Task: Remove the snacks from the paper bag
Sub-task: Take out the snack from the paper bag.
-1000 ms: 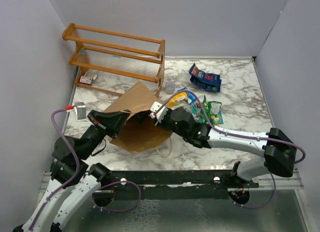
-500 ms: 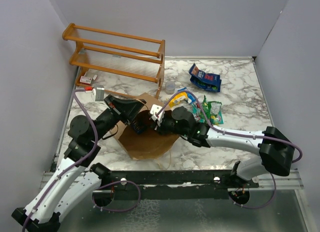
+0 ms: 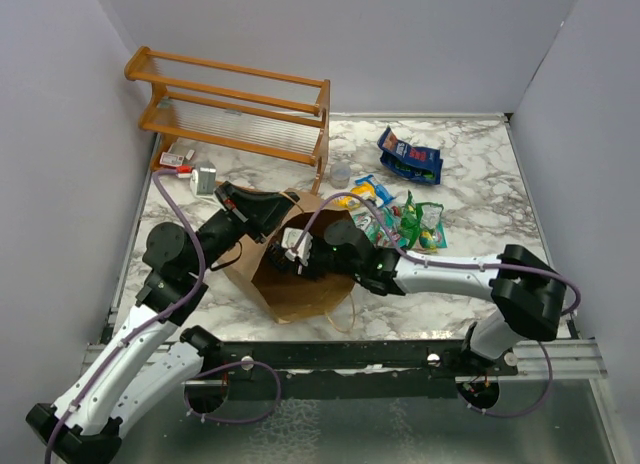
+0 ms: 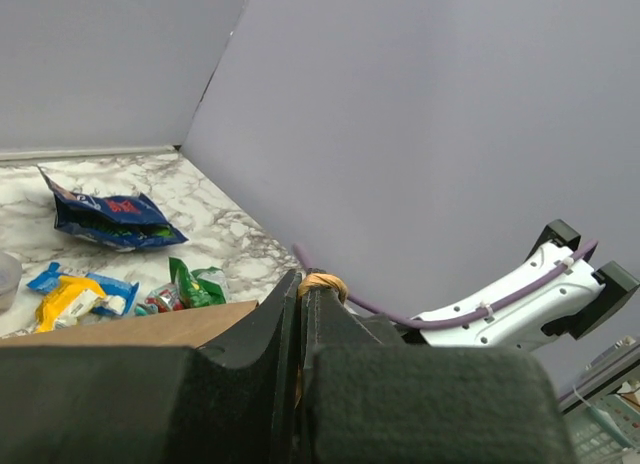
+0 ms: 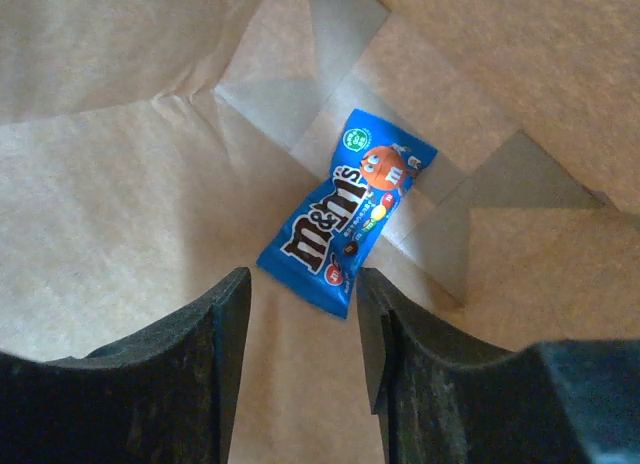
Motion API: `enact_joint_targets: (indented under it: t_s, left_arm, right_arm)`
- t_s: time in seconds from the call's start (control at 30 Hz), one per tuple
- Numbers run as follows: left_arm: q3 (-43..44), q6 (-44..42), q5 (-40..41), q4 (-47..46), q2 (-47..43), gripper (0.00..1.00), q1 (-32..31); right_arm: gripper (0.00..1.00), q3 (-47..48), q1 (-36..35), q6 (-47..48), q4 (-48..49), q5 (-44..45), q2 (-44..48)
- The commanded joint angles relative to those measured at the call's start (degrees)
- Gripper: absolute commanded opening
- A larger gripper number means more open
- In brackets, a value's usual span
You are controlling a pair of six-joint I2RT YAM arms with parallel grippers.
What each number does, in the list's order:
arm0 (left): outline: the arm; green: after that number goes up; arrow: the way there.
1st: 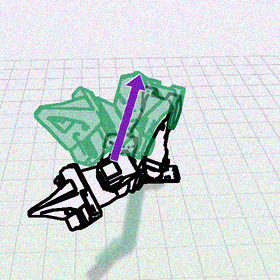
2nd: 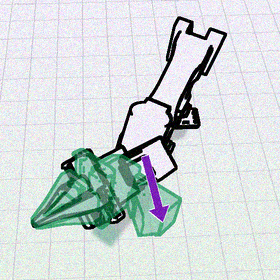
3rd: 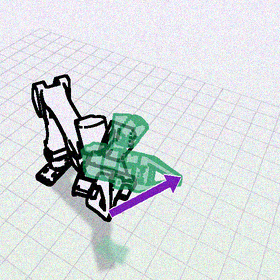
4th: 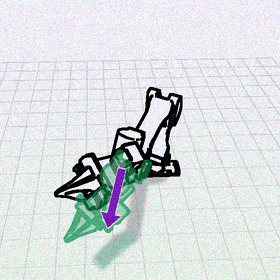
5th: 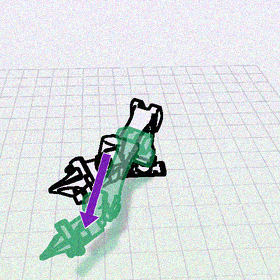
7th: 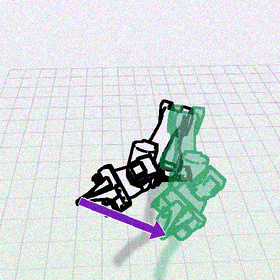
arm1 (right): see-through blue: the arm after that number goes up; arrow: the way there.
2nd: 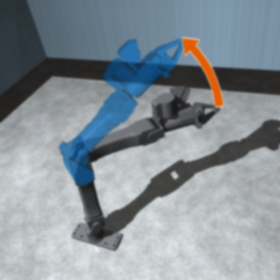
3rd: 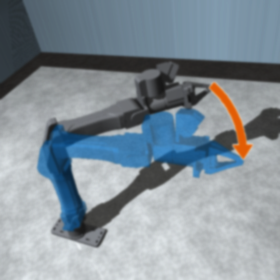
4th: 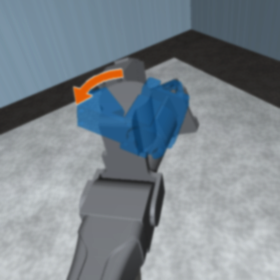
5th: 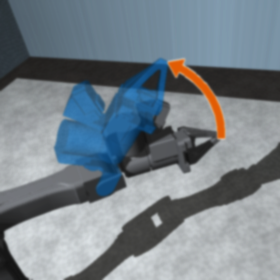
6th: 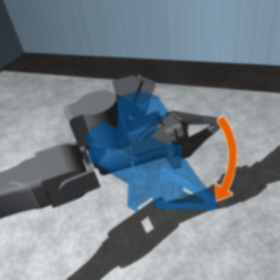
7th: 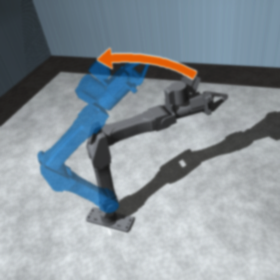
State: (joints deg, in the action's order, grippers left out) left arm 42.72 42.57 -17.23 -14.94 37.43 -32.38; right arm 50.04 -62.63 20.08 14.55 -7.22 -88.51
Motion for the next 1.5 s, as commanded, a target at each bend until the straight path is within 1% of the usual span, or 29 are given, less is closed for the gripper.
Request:
enact_joint_targets:
  t_s: [0.0,0.1,0.17,0.37,0.53,0.6,0.67,0.73,0.87,0.97,1.1,1.33,1.47]
  left_arm:
    - [2.0,-0.7,-1.8,-1.9,-1.0,0.00,0.0]
    - [1.6,-1.1,-1.6,-0.7,-2.0,0.00,0.0]
    - [1.1,-1.0,-1.7,-0.6,-2.8,0.00,0.0]
    - [0.0,-0.5,-2.0,-0.6,-4.0,0.00,0.0]
    - [0.3,-0.2,-2.4,-0.7,-4.0,0.00,0.0]
    - [0.1,0.0,-2.6,-0.9,-3.8,0.00,0.0]
    - [-0.2,0.1,-2.8,-1.0,-3.7,0.00,0.0]
    - [-0.9,0.4,-2.6,-1.5,-3.6,0.00,0.0]
    - [-1.8,0.9,-1.6,-2.0,-3.1,0.00,0.0]
    - [-0.5,-0.1,2.5,2.0,-2.7,0.00,0.0]
    - [1.7,-2.2,6.6,6.3,-2.1,0.00,0.0]
    - [4.3,-5.2,8.1,8.6,-0.2,0.00,0.0]
    - [5.3,-5.5,11.9,9.7,0.6,0.00,0.0]
  right_arm:
    - [0.49,4.9,-0.4,2.8,-2.9,0.9,-3.7]
    - [0.51,7.0,-0.4,3.9,-3.6,1.4,-6.4]
    - [0.54,8.1,-0.4,4.1,-3.8,2.0,-8.4]
    - [0.56,11.9,-0.3,1.3,-2.4,5.8,-14.8]
    - [0.62,16.3,-0.3,-0.3,-2.6,9.3,-19.4]
    - [0.63,17.5,-0.4,-0.8,-2.8,9.2,-20.6]
    - [0.67,18.1,-0.4,-1.4,-2.5,8.3,-21.4]
    - [0.67,18.1,-0.4,-2.5,-2.0,7.1,-21.8]
    - [0.68,16.7,-0.4,-5.4,-1.3,5.9,-21.5]
    - [0.70,14.6,-0.4,-7.5,-1.2,6.0,-19.7]
    - [0.71,12.2,-0.4,-8.7,-3.0,7.9,-15.9]
    - [0.74,8.2,-0.3,-9.6,-5.7,13.2,-10.2]
    - [0.74,9.1,-0.3,-12.2,-9.1,14.5,-9.4]
